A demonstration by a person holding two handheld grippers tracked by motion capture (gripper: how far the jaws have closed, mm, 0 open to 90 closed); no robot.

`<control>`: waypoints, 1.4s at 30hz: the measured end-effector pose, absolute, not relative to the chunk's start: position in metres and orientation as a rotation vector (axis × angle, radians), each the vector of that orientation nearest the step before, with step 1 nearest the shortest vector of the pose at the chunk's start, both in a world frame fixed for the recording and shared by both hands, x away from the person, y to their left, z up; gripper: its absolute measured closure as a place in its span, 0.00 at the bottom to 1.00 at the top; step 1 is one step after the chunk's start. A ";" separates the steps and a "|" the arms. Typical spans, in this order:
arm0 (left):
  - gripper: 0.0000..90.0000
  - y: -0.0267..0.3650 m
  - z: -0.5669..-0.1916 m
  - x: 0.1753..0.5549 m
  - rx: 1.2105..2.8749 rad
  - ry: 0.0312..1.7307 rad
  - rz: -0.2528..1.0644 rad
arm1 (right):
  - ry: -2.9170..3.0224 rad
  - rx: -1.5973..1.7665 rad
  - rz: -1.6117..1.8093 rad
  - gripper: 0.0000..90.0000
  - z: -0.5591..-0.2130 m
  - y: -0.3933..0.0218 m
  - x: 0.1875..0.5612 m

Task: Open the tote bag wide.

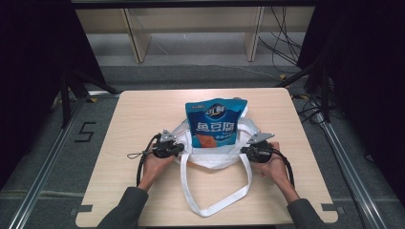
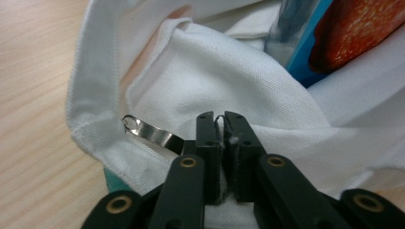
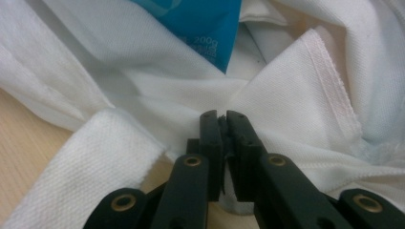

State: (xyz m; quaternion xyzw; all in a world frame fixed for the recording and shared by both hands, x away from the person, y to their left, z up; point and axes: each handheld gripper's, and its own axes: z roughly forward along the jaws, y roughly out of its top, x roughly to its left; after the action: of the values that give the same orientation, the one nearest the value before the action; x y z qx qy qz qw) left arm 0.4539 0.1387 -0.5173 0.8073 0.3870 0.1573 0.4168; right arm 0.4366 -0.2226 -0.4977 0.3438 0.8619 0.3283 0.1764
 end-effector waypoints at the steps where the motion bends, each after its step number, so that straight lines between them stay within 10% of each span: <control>1: 0.89 0.139 -0.517 0.454 2.026 0.971 0.395 | 2.440 0.973 0.930 0.94 -0.498 -0.223 0.437; 15: 0.65 0.144 -0.486 0.439 1.878 0.961 0.340 | 2.252 1.077 1.192 0.67 -0.452 -0.255 0.421; 42: 0.46 0.156 -0.466 0.409 1.907 0.929 0.329 | 2.268 1.079 1.170 0.51 -0.447 -0.257 0.408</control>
State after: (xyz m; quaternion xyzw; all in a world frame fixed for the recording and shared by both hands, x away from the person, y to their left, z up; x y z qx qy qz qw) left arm 0.4095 0.1560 -0.4661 0.7807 0.3802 0.1347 0.4773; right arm 0.4080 -0.2567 -0.4470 0.3827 0.8046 0.4151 0.1841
